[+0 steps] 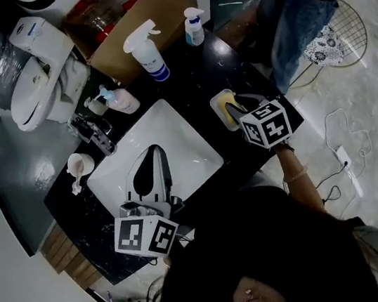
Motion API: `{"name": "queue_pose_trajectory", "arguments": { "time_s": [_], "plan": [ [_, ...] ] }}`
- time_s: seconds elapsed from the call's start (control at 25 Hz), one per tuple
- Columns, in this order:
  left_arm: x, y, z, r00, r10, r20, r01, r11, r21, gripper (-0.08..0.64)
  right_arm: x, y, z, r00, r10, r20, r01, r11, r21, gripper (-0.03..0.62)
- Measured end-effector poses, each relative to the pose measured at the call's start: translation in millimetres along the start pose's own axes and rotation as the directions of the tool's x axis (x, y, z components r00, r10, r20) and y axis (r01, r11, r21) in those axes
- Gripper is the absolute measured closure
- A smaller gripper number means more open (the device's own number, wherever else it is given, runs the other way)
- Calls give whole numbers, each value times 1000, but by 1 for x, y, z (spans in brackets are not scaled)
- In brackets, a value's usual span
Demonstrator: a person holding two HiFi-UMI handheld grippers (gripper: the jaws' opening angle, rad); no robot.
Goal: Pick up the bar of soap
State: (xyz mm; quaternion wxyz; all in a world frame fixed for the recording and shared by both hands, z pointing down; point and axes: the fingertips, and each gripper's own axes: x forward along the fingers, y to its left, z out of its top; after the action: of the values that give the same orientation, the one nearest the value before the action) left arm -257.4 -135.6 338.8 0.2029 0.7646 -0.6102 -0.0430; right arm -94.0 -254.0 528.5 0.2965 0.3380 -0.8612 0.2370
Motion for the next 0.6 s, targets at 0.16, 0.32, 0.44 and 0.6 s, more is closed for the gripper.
{"name": "queue_pose_trajectory", "arguments": {
  "time_s": [0.16,0.32,0.44,0.6],
  "plan": [
    [0,3,-3,1000,-2,-13,2,1000,-5,555,5,-1,-9,999,-7,-35,7,1000,16,471],
    [-1,4,-5,1000,-3,-17,3,1000,-13,555,10,-3,-14,998,-13,-65,15,999,31,449],
    [-2,5,-7,1000,-5,-21,5,1000,-17,555,14,-4,-19,996,-21,-90,25,999,40,442],
    [-3,8,-7,1000,-5,-20,4,1000,-24,555,19,-6,-24,992,-23,-120,30,998,53,436]
  ]
}}
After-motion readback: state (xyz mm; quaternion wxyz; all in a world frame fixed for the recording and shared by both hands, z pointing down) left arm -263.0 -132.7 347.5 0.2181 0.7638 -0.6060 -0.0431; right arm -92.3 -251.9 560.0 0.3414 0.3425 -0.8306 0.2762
